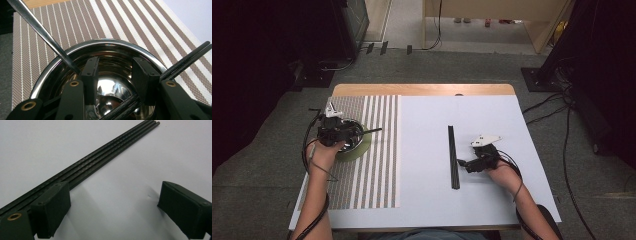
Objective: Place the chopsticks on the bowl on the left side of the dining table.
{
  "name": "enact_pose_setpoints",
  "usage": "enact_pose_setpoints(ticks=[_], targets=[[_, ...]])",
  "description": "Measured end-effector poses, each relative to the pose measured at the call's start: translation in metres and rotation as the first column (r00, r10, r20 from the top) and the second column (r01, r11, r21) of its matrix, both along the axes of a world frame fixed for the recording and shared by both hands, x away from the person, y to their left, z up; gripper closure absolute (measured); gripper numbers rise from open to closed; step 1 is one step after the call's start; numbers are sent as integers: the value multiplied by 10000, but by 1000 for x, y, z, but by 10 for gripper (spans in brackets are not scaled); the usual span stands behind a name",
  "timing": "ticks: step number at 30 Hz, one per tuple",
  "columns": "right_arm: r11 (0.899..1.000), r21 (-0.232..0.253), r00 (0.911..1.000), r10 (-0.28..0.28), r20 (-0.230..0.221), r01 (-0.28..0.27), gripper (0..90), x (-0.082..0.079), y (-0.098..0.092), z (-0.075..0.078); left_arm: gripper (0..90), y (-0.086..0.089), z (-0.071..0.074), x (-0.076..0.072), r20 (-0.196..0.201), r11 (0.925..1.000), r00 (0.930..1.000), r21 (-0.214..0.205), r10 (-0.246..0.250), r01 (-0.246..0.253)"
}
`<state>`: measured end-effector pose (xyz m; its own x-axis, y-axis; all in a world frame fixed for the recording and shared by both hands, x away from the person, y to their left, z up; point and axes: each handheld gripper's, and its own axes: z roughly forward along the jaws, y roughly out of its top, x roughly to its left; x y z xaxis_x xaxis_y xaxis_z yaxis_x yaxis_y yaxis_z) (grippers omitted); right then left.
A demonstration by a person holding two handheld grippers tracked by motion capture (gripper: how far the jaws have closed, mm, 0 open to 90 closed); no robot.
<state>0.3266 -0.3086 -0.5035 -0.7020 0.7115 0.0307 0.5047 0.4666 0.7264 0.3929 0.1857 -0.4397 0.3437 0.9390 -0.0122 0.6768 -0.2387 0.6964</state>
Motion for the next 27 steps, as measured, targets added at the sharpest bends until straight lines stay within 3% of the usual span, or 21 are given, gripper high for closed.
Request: enact_pose_setpoints(ticks=[27], targets=[[10000,9,10000,-7,-8,7,102,0,0,0,509,3,-1,-1,118,10000,9999,-59,-6,6]])
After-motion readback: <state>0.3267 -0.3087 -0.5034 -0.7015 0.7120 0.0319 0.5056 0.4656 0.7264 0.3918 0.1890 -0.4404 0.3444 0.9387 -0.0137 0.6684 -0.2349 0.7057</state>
